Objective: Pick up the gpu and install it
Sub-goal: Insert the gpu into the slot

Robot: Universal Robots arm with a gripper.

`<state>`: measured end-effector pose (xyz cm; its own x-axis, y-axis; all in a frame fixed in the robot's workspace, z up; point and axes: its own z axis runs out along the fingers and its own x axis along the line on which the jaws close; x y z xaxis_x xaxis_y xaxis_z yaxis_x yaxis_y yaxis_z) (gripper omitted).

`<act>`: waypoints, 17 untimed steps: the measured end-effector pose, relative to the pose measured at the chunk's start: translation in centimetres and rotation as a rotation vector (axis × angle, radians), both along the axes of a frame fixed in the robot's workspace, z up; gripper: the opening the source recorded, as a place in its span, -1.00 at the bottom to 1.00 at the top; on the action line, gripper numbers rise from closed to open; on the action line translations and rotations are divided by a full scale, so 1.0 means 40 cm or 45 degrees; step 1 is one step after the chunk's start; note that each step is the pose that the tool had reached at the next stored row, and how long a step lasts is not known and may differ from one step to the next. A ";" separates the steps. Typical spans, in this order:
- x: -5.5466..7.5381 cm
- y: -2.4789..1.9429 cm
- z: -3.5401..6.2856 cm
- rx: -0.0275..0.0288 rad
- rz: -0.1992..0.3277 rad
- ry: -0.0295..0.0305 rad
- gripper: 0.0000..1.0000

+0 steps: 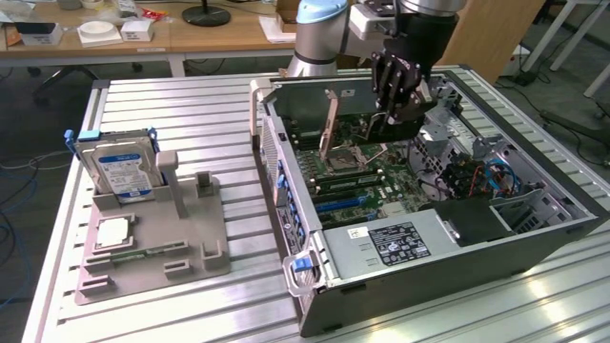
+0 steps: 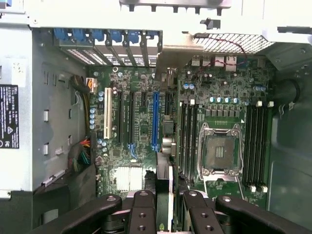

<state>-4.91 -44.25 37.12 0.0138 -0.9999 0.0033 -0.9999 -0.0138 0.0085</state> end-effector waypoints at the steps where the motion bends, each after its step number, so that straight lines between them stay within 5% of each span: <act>1: -0.004 0.000 -0.001 -0.0001 0.000 0.0000 -0.47; 17: -0.031 0.000 -0.022 -0.0001 0.000 0.0000 -0.47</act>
<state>-6.15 -44.25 36.25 0.0137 -0.9999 0.0033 -0.9999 -0.0137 0.0085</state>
